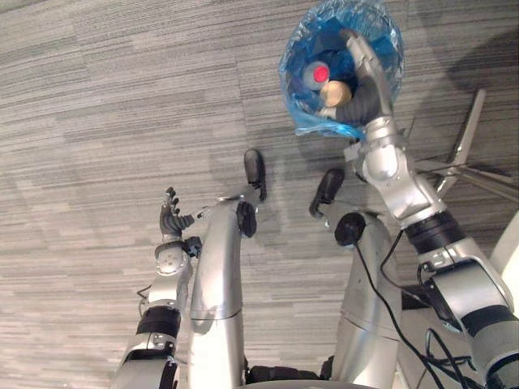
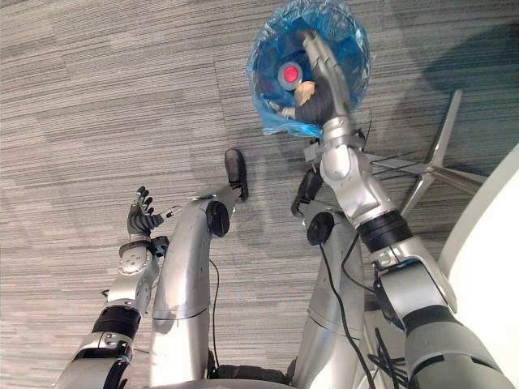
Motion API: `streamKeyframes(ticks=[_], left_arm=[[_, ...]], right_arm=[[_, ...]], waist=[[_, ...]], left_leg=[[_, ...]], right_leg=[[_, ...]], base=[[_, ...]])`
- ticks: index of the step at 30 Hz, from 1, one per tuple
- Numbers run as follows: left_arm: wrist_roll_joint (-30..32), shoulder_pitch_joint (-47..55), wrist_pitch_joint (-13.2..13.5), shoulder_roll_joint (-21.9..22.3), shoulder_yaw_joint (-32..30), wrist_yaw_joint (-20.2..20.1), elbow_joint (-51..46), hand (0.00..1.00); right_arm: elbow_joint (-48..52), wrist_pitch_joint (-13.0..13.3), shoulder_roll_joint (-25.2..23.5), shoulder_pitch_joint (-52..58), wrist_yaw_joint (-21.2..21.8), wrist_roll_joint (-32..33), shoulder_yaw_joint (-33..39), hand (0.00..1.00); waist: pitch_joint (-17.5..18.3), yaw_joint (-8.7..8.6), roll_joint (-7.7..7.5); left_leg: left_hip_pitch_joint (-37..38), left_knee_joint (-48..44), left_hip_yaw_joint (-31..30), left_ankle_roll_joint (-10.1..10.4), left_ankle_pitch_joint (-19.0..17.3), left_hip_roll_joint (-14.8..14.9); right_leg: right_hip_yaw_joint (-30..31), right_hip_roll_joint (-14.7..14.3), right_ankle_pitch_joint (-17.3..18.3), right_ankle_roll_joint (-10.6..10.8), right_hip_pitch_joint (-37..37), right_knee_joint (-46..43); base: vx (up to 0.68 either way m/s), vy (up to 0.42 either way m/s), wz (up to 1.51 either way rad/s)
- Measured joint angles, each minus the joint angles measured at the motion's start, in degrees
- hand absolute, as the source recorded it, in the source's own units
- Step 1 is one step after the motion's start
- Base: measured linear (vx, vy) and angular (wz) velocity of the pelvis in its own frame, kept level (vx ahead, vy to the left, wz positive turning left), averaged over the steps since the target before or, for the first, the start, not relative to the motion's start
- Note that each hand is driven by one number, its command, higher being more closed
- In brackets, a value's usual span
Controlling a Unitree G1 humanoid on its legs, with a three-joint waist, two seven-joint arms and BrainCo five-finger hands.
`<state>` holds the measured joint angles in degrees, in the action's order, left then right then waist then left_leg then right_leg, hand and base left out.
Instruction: Gather rubbish on tea table into small bin, then transfer packed bag to large trash can.
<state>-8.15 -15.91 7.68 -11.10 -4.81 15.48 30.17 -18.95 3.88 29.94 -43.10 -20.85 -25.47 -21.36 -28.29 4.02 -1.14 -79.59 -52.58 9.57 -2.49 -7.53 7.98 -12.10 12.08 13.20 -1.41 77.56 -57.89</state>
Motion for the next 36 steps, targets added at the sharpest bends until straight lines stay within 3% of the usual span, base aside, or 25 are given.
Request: streamKeyframes(ticks=[5,10,11,24,31,36], left_arm=[[0.4,0.0,0.1,-0.2,0.0,0.0,0.3,0.00],[0.4,0.0,0.2,-0.1,0.1,0.2,0.6,0.00],[0.4,-0.1,0.2,-0.1,0.1,0.3,0.9,0.00],[-0.2,-1.6,0.5,1.4,0.2,0.8,1.4,0.00],[-0.2,-1.6,0.4,1.3,0.2,0.8,1.3,0.00],[-0.1,-1.5,-0.2,1.3,-0.1,0.8,1.4,0.00]], right_arm=[[-4.9,-0.6,-0.3,0.1,1.5,-6.2,-3.0,0.00],[-11.1,-2.2,-1.6,-2.7,2.3,-8.4,-4.0,0.00],[-13.3,-2.6,-1.9,-4.3,2.3,-8.5,-4.1,1.00],[-22.3,-4.2,-2.7,-10.6,2.5,-6.0,-4.5,1.00],[-13.9,-4.0,-2.6,-8.4,2.1,-3.0,-3.4,1.00],[-3.9,-3.0,-4.4,-3.2,1.9,2.7,1.7,1.00]], waist=[[0.2,0.00,-0.11],[0.2,0.08,-0.11],[0.2,0.12,-0.11],[0.2,1.55,-0.04],[0.2,1.48,-0.04],[0.2,1.54,-0.03]], left_leg=[[0.5,1.3,0.4,0.1,0.1,0.0],[0.4,2.0,0.5,0.1,0.2,-0.1],[0.3,2.3,0.5,0.1,0.2,-0.1],[-2.2,1.9,-0.8,0.4,0.7,-0.7],[-2.3,1.3,-1.0,0.7,0.6,-0.6],[-0.4,0.7,-1.1,0.4,0.8,0.0]], right_leg=[[-0.1,0.0,-0.3,0.1,-0.4,1.3],[-0.3,0.0,-0.3,0.2,-0.3,1.9],[-0.3,0.0,-0.3,0.2,-0.1,2.0],[-1.2,0.6,0.7,-1.0,2.1,0.3],[-1.5,0.5,0.9,-1.0,2.1,0.0],[-1.5,0.1,0.8,-1.1,0.0,-0.2]], base=[[-0.03,0.029,-0.03],[-0.03,0.023,0.02],[-0.03,0.024,0.01],[-0.04,0.018,0.05],[-0.06,0.028,-0.01],[-0.05,0.023,-0.03]])
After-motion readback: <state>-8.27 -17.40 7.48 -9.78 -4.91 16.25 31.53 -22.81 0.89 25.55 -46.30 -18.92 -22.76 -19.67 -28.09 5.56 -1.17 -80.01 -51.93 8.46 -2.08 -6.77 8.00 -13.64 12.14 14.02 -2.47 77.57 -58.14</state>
